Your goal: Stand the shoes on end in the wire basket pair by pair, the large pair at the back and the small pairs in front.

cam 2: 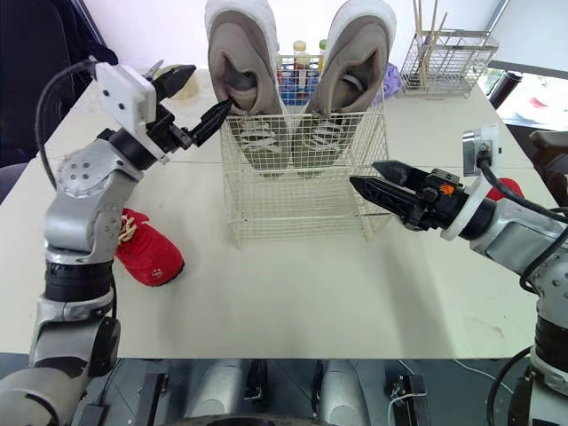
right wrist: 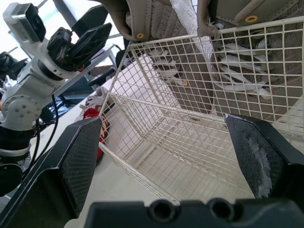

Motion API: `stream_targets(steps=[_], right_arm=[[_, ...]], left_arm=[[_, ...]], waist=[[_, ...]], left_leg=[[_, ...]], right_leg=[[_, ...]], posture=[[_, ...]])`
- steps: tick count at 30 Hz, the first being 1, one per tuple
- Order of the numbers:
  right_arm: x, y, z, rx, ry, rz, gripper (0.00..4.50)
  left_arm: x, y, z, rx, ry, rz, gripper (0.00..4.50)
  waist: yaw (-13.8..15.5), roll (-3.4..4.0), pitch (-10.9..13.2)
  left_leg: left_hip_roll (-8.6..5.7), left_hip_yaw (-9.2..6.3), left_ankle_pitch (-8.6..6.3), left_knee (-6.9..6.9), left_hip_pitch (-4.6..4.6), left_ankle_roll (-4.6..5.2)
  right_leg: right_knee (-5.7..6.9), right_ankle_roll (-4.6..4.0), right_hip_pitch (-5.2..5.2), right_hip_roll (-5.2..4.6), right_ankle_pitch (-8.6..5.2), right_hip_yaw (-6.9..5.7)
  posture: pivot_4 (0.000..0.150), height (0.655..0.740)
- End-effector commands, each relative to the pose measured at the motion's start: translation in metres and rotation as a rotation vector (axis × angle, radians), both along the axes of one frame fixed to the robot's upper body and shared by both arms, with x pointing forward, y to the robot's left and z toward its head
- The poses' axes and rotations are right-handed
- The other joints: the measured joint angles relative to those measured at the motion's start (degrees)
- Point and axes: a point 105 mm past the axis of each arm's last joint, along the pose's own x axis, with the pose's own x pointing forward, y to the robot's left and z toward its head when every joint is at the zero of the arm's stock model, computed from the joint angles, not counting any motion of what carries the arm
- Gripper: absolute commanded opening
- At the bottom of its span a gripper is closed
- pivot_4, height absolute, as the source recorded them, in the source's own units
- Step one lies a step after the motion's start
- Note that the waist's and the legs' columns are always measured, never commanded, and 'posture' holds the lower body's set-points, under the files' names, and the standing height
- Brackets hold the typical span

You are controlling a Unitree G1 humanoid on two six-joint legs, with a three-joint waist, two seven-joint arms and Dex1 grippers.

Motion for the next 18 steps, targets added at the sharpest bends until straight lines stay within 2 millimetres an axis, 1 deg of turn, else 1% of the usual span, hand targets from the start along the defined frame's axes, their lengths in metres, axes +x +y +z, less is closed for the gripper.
stream_targets(steps=[1, 2, 4, 5, 7, 8, 10, 11, 12, 14, 15, 16, 18], right_arm=[[0.002, -0.006, 0.013, 0.005, -0.060, -0.013, 4.50], [0.003, -0.008, 0.016, 0.018, -0.070, -0.017, 4.50], [0.010, -0.017, 0.028, 0.054, -0.117, -0.055, 4.50], [0.014, -0.023, 0.036, 0.077, -0.142, -0.080, 4.50], [0.015, -0.030, 0.046, 0.106, -0.169, -0.089, 4.50], [0.015, -0.038, 0.054, 0.126, -0.189, -0.106, 4.50], [0.017, -0.056, 0.072, 0.165, -0.243, -0.178, 4.50], [0.018, -0.066, 0.078, 0.183, -0.258, -0.223, 4.50], [0.019, -0.077, 0.080, 0.182, -0.260, -0.266, 4.50], [0.021, -0.095, 0.076, 0.146, -0.261, -0.362, 4.50], [0.023, -0.109, 0.068, 0.126, -0.238, -0.429, 4.50], [0.023, -0.126, 0.052, 0.070, -0.211, -0.515, 4.50], [0.017, -0.154, 0.015, -0.095, -0.141, -0.651, 4.50]], left_arm=[[-0.016, 0.013, 0.025, -0.077, -0.033, 0.032, 3.77], [-0.018, 0.016, 0.027, -0.100, -0.020, 0.037, 3.77], [-0.029, 0.026, 0.037, -0.198, 0.025, 0.001, 4.33], [-0.034, 0.032, 0.041, -0.241, 0.052, -0.014, 4.49], [-0.040, 0.037, 0.043, -0.269, 0.097, -0.026, 4.49], [-0.045, 0.039, 0.037, -0.255, 0.144, -0.039, 4.49], [-0.058, 0.042, 0.016, -0.223, 0.269, -0.081, 4.49], [-0.064, 0.040, 0.006, -0.206, 0.321, -0.092, 4.49], [-0.072, 0.035, -0.010, -0.156, 0.375, -0.100, 4.49], [-0.091, 0.024, -0.036, -0.089, 0.470, -0.142, 4.49], [-0.102, 0.018, -0.044, -0.120, 0.517, -0.206, 4.49], [-0.114, 0.011, -0.054, -0.124, 0.561, -0.262, 4.49], [-0.139, -0.004, -0.070, -0.126, 0.630, -0.363, 4.49]], waist=[[0.00, 0.00, 0.00], [-0.03, 0.00, 0.00], [-0.14, 0.00, 0.00], [-0.15, 0.00, 0.00], [-0.25, 0.00, 0.00], [-0.17, 0.00, 0.00], [-0.23, 0.05, -0.01], [-0.20, 0.06, -0.02], [-0.15, 0.06, -0.02], [0.08, 0.06, -0.02], [0.12, 0.05, -0.02], [0.21, 0.04, -0.02], [0.22, 0.03, -0.04]], left_leg=[[0.00, 0.00, 0.00, 0.01, -0.01, 0.00], [0.00, 0.00, 0.00, 0.01, -0.01, 0.00], [0.00, -0.01, 0.00, 0.00, 0.00, 0.00], [0.01, -0.01, 0.00, 0.00, 0.00, 0.00], [0.01, -0.04, 0.00, 0.00, 0.00, 0.00], [0.01, -0.04, 0.00, 0.00, 0.00, 0.00], [0.01, -0.06, 0.00, -0.02, 0.00, 0.00], [0.00, -0.04, 0.00, -0.02, 0.00, 0.00], [-0.01, -0.03, 0.00, -0.02, 0.00, 0.00], [-0.03, -0.04, 0.00, -0.01, 0.00, 0.00], [-0.03, -0.06, 0.00, 0.00, 0.00, 0.00], [-0.03, -0.08, 0.00, 0.01, 0.01, 0.00], [-0.04, -0.21, -0.01, 0.02, 0.09, -0.01]], right_leg=[[0.00, 0.00, 0.00, 0.00, 0.00, 0.00], [0.00, 0.00, 0.00, -0.01, 0.00, 0.01], [0.00, 0.00, 0.00, 0.00, 0.00, 0.01], [0.00, 0.00, 0.00, 0.00, 0.00, 0.01], [0.00, 0.00, 0.00, 0.00, 0.00, 0.02], [0.00, 0.00, 0.00, 0.00, 0.00, 0.02], [-0.01, 0.00, 0.00, 0.01, 0.00, 0.01], [-0.02, 0.00, 0.00, 0.00, 0.00, 0.03], [-0.02, 0.00, 0.00, -0.02, 0.00, 0.04], [-0.03, 0.00, 0.02, -0.04, 0.00, 0.03], [-0.03, 0.00, 0.04, -0.04, 0.00, 0.03], [-0.04, 0.00, 0.08, -0.04, 0.00, 0.03], [-0.11, 0.00, 0.26, -0.05, -0.01, 0.01]], posture=[[0.150, 0.7400], [0.150, 0.7400], [0.150, 0.7400], [0.150, 0.7400], [0.150, 0.7400], [0.150, 0.7400], [0.150, 0.7400], [0.150, 0.7400], [0.150, 0.7400], [0.150, 0.7400], [0.150, 0.7400], [0.150, 0.7400], [0.150, 0.7400]])
